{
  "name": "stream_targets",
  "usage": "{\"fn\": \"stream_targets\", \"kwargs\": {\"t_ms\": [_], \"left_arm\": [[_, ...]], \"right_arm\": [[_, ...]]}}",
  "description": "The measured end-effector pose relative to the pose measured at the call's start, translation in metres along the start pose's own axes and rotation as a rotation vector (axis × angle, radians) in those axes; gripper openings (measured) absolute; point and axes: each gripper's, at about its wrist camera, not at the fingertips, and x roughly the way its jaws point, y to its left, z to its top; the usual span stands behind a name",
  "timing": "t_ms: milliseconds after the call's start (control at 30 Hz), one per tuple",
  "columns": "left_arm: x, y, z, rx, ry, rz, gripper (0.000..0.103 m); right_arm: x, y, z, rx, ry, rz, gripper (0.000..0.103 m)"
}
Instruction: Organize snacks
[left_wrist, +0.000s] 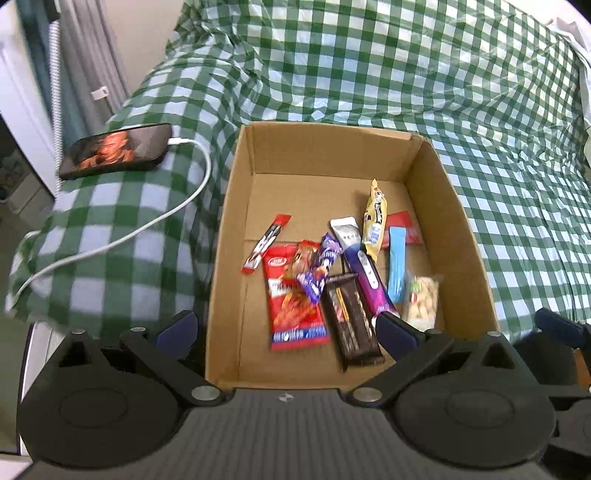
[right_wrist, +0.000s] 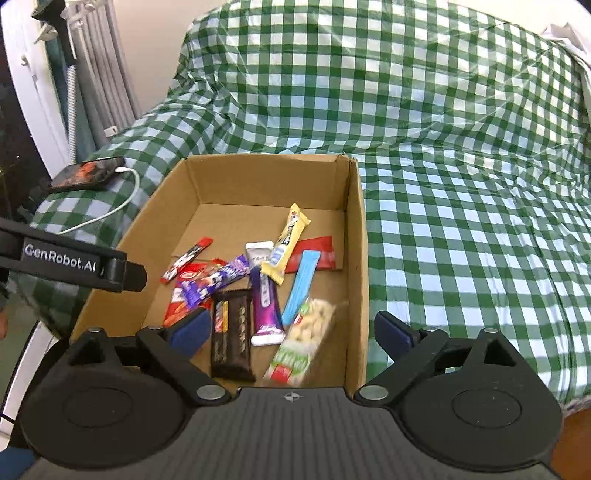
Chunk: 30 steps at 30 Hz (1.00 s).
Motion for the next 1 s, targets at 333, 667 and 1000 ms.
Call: {"fn": "stream_targets", "kwargs": {"t_ms": [333,667,1000], "left_arm": [[-0.048,-0.001,-0.041,-0.019,-0.042,0.036,0.103],[-0.059,-0.008,-0.056,0.079,-0.066,0.103,0.103],[-0.057,-0.006,-0.057,0.065,-0.089,0.166,0.103]], "right_arm": [[-0.054,0.001,-0.024,-0.037,-0.087,-0.057,0.099],[-0.073,0.014,-0.027,-0.093,-0.137,-0.076,0.100],[-0.077,0.014,-0.029,-0.105,-0.140,-0.081,0.102]]}}
